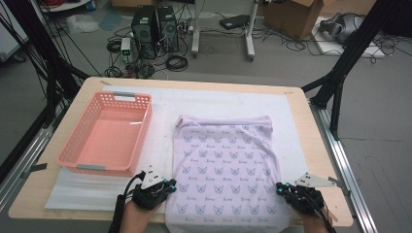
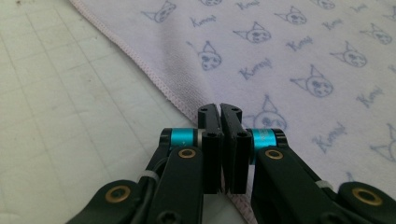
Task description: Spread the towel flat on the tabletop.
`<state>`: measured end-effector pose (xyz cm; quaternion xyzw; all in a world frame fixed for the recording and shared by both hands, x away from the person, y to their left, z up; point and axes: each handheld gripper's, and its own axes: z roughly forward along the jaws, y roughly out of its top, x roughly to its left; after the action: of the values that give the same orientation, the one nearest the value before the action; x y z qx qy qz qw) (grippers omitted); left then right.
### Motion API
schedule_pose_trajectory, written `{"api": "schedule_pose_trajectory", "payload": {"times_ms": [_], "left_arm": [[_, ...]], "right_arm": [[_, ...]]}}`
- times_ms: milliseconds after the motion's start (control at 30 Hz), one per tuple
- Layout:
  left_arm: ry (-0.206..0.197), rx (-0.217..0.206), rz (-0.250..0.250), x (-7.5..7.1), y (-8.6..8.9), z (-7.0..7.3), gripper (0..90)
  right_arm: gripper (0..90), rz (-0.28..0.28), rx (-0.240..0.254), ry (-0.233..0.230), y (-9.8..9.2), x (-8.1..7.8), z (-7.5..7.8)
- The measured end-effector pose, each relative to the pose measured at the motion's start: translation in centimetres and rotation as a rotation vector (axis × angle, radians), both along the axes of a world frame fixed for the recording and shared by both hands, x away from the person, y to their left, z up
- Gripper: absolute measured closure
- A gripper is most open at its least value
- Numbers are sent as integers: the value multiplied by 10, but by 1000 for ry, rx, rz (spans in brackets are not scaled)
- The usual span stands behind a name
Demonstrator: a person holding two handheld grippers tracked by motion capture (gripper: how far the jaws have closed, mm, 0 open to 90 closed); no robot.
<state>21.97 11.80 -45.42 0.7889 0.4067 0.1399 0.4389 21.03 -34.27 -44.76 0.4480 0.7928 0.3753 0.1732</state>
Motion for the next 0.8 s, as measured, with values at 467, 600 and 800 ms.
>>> {"api": "schedule_pose_trajectory", "payload": {"times_ms": [467,600,800], "left_arm": [[18,-57,-31,-37,19,3,870],[13,-93,21,-30,21,1,614],[32,-133,73,-4,23,3,479]], "right_arm": [[884,83,10,36,-10,-39,9],[705,58,53,19,-16,-44,9],[609,-43,68,-46,-16,-26,13]]}}
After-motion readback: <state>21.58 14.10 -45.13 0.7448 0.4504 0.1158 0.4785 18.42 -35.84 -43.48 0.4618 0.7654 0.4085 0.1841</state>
